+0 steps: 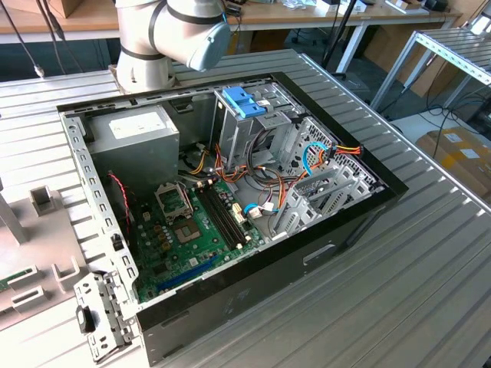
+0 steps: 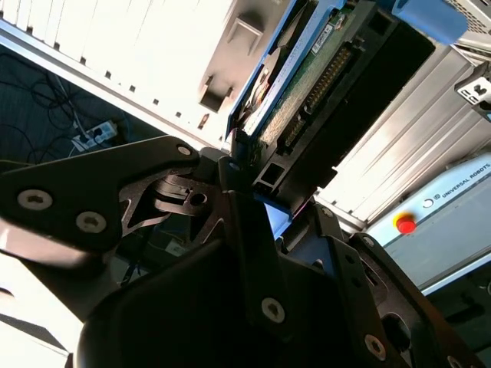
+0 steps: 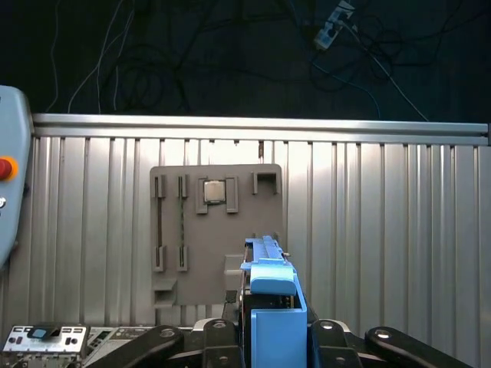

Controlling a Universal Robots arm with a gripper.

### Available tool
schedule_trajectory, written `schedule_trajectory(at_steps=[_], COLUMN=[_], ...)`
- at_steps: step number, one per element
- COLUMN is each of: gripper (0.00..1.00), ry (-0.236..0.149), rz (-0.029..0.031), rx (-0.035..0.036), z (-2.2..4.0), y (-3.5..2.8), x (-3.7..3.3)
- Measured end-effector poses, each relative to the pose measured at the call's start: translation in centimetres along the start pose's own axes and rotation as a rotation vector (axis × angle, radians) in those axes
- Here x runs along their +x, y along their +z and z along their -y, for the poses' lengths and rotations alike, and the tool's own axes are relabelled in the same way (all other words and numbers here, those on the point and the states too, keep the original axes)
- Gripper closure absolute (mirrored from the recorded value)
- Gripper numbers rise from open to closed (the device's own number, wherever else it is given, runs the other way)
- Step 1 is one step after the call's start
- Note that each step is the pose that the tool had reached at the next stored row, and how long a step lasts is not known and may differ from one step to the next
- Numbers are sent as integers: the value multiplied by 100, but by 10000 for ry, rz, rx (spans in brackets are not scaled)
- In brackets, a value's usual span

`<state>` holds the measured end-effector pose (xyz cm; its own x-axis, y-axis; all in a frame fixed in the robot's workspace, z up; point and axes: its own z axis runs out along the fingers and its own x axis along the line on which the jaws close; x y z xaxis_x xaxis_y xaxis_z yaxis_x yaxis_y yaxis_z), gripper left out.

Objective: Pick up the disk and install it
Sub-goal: 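Pick up the disk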

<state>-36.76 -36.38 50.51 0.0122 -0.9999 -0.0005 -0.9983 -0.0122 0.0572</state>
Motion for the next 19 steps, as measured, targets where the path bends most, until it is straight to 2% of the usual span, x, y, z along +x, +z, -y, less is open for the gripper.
schedule_trajectory(at_steps=[10, 19], gripper=[63, 63], ry=[0, 0], rz=[0, 1], rx=[-5, -10], z=[162, 283], y=[-8, -14], x=[2, 4])
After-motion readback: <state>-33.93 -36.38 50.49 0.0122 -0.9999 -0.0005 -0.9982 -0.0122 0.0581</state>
